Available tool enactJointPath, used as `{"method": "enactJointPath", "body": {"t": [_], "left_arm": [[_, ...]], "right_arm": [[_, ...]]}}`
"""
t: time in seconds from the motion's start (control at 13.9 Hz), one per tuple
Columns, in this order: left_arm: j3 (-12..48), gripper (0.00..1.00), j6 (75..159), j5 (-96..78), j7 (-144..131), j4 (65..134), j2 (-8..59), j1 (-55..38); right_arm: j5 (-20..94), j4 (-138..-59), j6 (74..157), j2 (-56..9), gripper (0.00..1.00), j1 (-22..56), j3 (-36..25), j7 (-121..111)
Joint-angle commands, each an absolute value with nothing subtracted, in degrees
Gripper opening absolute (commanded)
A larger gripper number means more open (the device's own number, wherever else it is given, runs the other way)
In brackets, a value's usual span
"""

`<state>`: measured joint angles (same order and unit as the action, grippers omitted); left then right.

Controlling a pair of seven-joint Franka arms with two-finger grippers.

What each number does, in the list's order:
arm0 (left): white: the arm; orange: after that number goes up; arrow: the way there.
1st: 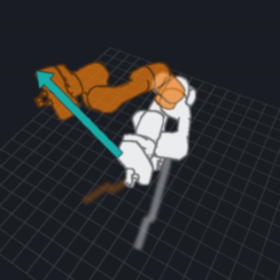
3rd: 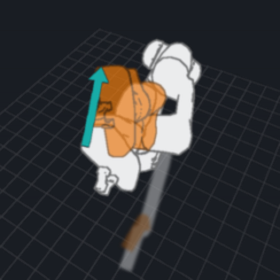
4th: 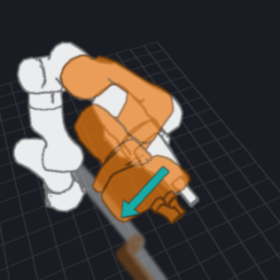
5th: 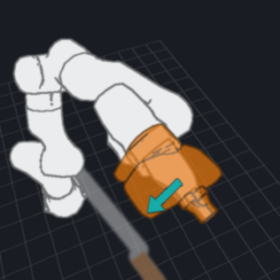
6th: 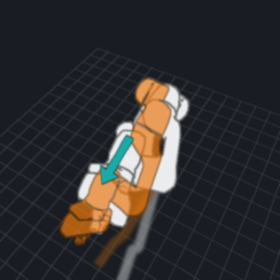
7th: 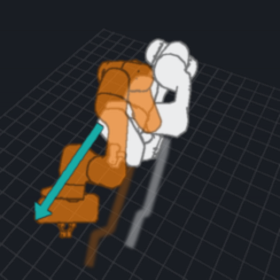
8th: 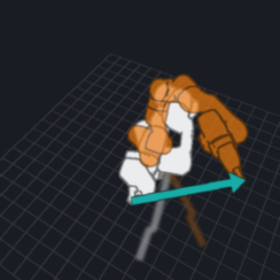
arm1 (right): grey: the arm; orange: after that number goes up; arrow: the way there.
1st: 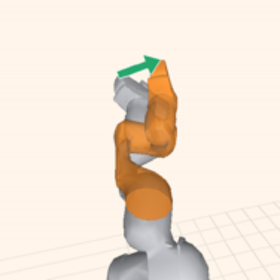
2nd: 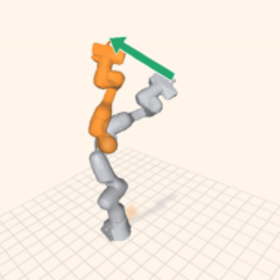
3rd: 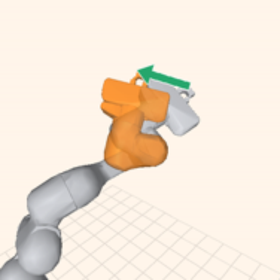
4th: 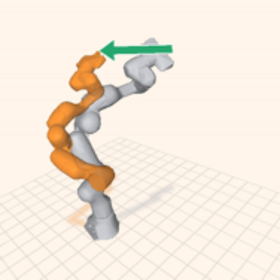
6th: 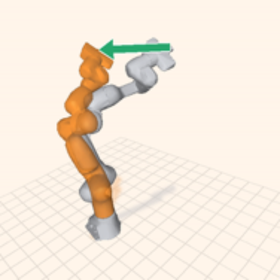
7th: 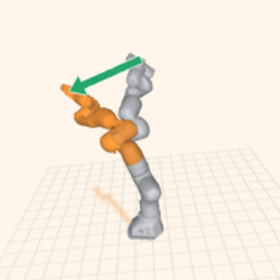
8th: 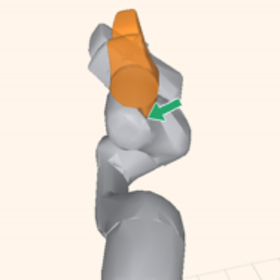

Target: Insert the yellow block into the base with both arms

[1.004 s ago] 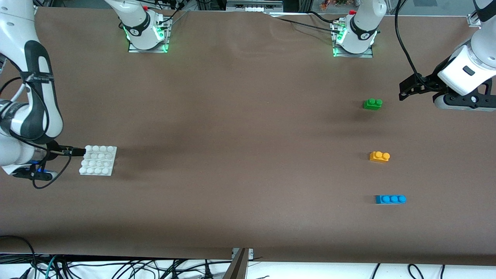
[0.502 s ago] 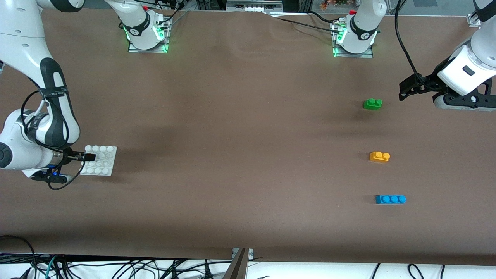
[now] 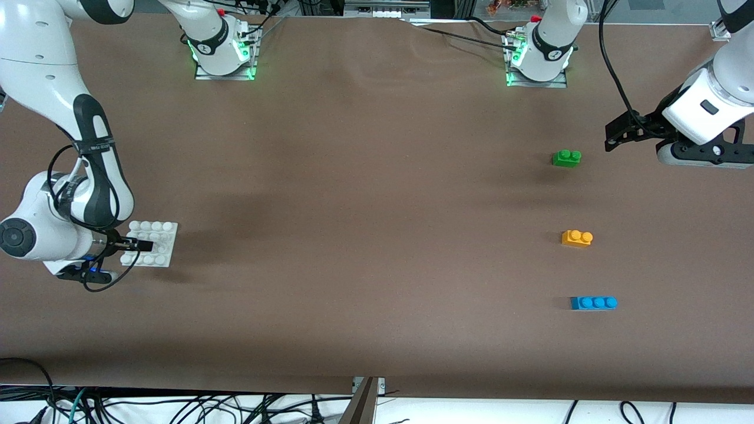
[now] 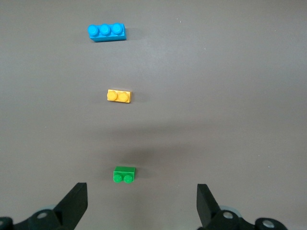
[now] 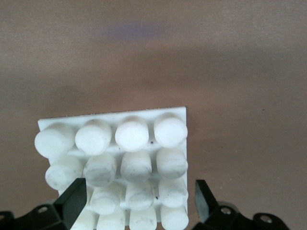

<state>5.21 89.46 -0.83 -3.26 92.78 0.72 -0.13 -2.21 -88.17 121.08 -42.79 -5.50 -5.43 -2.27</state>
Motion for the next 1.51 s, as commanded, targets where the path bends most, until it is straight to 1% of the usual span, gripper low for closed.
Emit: {"method": "enactJointPath", "body": {"t": [0.0,0.57,1.15,1.43], "left_arm": [[5.36,1.0,88.07,0.0,-3.78,90.97,1.49,-0.44],[5.97,1.0,88.07,0.0,-3.95,90.97,1.49,-0.44],[6.24,1.0,88.07,0.26,-3.96,90.97,1.49,-0.18],[6.24,1.0,88.07,0.26,-3.96,90.97,1.49,-0.18]], "right_arm": [[-2.72,-88.68,122.87,-43.33,1.0,-5.54,-5.27,-2.28],[-2.72,-88.68,123.4,-44.39,1.0,-5.27,-5.01,-2.29],[-2.2,-88.68,124.36,-45.09,1.0,-2.73,-4.66,-2.11],[-1.93,-88.68,125.15,-45.79,1.0,-0.53,-2.91,-1.93]]}}
